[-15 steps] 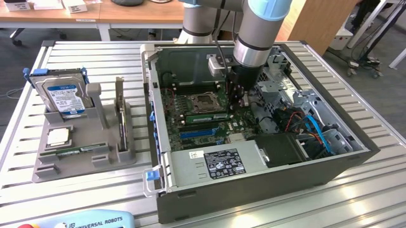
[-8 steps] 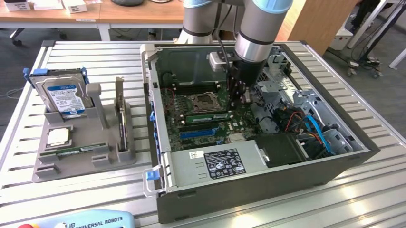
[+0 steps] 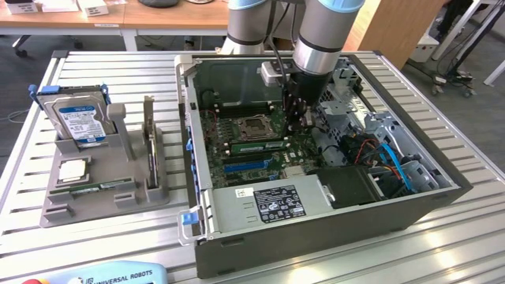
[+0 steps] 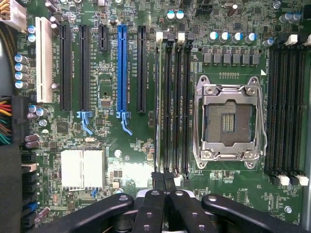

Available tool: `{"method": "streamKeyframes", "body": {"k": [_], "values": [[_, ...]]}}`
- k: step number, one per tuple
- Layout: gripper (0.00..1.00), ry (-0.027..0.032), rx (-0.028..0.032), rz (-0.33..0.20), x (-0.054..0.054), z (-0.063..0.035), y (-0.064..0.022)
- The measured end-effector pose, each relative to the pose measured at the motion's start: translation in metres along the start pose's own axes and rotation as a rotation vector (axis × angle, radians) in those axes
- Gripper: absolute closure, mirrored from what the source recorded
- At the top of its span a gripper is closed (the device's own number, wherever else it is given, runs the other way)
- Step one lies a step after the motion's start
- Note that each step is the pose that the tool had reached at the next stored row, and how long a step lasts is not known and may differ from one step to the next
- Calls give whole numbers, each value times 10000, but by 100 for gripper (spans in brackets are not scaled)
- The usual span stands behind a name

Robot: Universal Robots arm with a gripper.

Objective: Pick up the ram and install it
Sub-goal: 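Press down the ram until it locks into place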

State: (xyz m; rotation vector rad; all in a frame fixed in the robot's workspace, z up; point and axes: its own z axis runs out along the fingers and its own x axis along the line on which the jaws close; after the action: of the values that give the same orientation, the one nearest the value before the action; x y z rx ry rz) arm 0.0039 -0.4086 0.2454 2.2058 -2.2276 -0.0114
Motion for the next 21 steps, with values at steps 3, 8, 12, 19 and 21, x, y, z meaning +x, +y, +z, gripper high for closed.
{"method": "streamKeyframes", "body": {"k": [3,8,12,19,21], "values": [[90,1,0,-1,0,0,4],[90,0,5,0,1,2,171],[90,1,18,0,4,5,345],[90,-1,36,8,6,11,634],[90,0,39,14,7,12,706]]}}
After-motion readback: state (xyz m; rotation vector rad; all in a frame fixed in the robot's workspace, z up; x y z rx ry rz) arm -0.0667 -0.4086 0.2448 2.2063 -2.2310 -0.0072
